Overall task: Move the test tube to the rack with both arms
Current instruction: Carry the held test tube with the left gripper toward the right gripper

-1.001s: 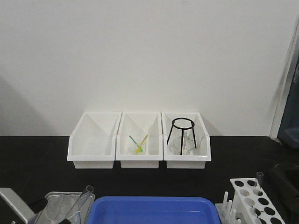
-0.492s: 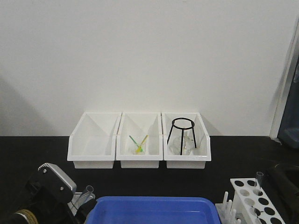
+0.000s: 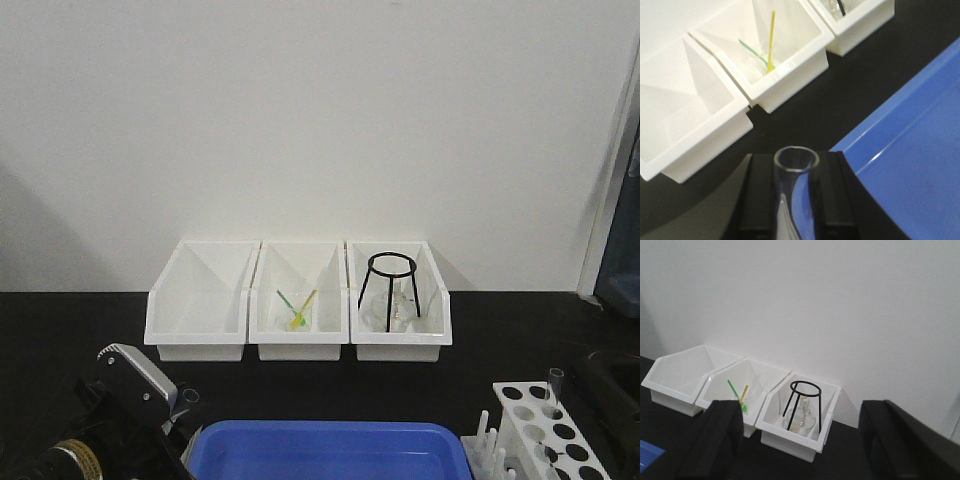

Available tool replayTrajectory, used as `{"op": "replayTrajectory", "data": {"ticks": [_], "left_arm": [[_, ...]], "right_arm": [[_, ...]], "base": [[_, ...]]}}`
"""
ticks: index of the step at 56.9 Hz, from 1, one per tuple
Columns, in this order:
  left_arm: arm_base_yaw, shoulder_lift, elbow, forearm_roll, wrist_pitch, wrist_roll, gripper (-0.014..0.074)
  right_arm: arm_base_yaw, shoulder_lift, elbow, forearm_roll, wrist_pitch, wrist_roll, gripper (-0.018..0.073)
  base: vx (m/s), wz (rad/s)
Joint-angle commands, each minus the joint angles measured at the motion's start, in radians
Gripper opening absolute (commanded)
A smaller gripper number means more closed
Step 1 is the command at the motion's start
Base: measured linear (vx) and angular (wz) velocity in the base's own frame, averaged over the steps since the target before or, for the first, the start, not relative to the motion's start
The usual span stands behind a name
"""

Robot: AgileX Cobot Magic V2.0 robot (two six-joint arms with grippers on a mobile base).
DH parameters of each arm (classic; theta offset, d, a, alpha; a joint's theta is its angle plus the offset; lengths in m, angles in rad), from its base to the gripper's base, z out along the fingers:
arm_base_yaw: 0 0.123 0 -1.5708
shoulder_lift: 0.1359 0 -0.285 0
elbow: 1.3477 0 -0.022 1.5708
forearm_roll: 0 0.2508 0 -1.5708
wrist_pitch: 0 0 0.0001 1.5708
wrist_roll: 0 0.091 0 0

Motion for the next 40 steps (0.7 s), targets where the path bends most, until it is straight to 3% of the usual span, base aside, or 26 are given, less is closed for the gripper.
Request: {"op": "replayTrajectory", "data": {"ticks": [1, 6, 19, 25, 30, 35, 40], "left_arm": [[-0.003, -0.036, -0.032, -0.010, -0.107, -0.003, 0.0091], [-0.003, -0.042, -0.032, -0.012, -0.104, -0.003, -0.0011], [-0.003, -0.195, -0.040, -0.012, -0.091, -0.003, -0.0008], [-0.003, -0.323, -0.098, -0.012, -0.021, -0.013, -0.0008], [-0.003, -0.405, -0.182, -0.011, 0.080, -0.089, -0.0008], [-0.004, -0.458, -0.288, -0.003, 0.204, -0.217, -0.0008], [-0.023, -0.468, -0.372, 0.055, 0.284, -0.334, -0.0008]], "right_arm": [[-0.002, -0.001, -0.031, -0.004, -0.087, -0.009, 0.0554], [-0.002, -0.001, -0.031, -0.004, -0.087, -0.009, 0.0554], [-0.002, -0.001, -0.031, -0.004, -0.086, -0.008, 0.0554], [-0.002, -0.001, -0.031, 0.000, -0.090, -0.005, 0.0554], [-0.002, -0.001, -0.031, 0.000, -0.120, -0.004, 0.0554], [-0.002, -0.001, -0.031, 0.000, -0.150, 0.002, 0.0554], [-0.001, 0.018, -0.031, 0.000, -0.151, 0.035, 0.0554]], "base": [[0.00, 0.00], [0.00, 0.00], [0.00, 0.00], [0.00, 0.00], [0.00, 0.00], [0.00, 0.00], [0.00, 0.00]]}}
